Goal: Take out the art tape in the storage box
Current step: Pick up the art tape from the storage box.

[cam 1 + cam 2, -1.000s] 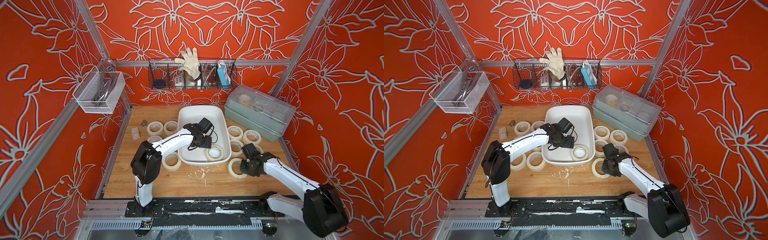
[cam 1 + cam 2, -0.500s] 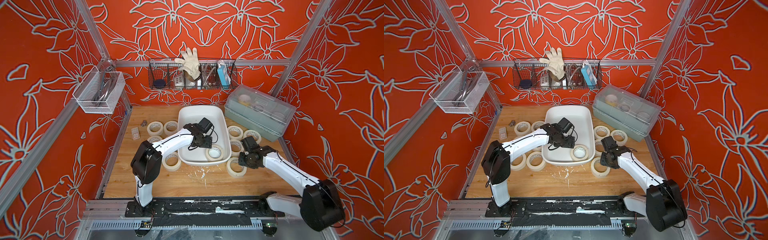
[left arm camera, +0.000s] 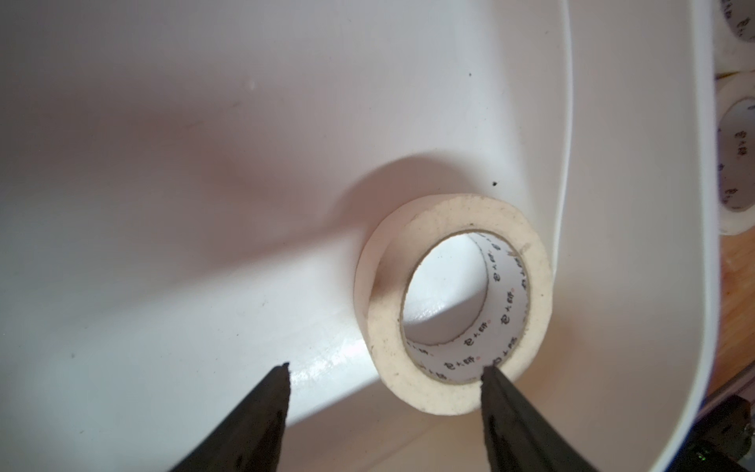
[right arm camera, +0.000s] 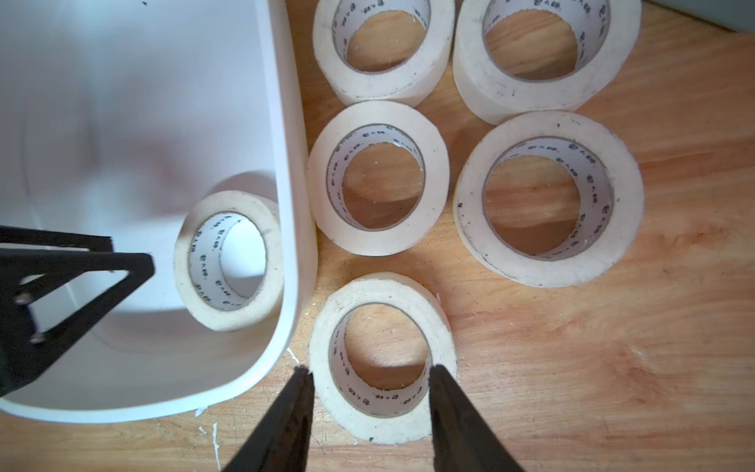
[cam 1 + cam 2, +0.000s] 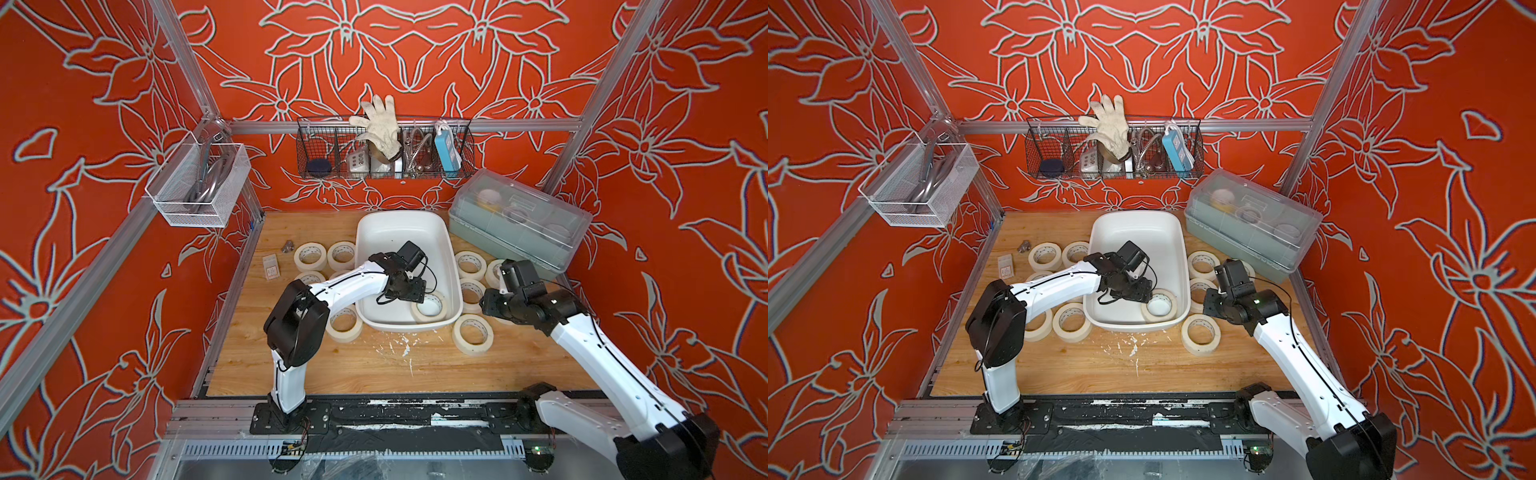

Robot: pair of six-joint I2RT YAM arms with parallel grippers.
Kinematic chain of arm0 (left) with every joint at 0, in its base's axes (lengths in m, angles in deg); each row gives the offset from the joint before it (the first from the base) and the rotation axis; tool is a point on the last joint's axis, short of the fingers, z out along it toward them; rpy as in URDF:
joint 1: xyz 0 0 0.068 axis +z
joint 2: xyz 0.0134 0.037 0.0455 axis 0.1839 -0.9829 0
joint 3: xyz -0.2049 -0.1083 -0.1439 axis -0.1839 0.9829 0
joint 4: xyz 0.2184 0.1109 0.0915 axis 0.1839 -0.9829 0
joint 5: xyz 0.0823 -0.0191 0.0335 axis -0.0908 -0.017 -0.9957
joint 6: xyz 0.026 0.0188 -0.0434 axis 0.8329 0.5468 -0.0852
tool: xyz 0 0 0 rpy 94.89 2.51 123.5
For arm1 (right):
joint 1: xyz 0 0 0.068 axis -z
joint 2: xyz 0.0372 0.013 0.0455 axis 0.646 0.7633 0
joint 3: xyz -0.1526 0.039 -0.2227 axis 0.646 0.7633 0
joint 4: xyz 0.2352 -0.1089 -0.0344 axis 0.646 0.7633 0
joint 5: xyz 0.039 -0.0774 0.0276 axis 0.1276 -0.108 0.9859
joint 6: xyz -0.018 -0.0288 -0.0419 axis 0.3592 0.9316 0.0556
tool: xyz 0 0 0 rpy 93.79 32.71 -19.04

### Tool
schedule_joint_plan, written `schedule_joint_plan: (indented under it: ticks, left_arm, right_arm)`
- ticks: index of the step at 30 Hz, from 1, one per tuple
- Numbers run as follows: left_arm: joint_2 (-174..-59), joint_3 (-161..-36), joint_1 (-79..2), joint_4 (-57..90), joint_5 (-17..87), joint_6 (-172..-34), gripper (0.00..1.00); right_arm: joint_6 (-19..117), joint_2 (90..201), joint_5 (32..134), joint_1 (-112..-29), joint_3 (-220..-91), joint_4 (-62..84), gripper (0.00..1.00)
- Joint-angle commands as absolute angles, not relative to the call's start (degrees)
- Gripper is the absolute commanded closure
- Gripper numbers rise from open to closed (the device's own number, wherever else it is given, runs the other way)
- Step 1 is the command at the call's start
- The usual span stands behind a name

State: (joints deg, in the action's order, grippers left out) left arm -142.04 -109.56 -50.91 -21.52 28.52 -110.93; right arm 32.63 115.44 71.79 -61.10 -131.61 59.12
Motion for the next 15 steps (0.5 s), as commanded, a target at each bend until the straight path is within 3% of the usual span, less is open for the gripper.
schedule_joint_plan:
  ticks: [1, 9, 12, 15]
  left_arm:
    - [-144.76, -109.37, -51.58, -20.01, 30.07, -108.45, 0.28]
    - [-150.26, -110.61, -52.35, -18.80, 27.81, -107.67, 0.34]
    - [-151.57, -111.28, -52.35, -18.29, 25.73, -107.32, 0.42]
    - [-151.91, -112.10, -52.29, -18.75, 23.79, -107.36, 0.59]
  right_arm:
    - [33.97, 115.32, 74.20, -60.83, -133.16, 60.86, 0.51]
    - [33.21, 116.50, 76.12, -60.87, -133.07, 60.01, 0.52]
    - [32.88, 117.04, 77.54, -60.89, -133.08, 59.08, 0.54]
    - [32.74, 118.21, 79.23, -60.89, -133.34, 58.72, 0.55]
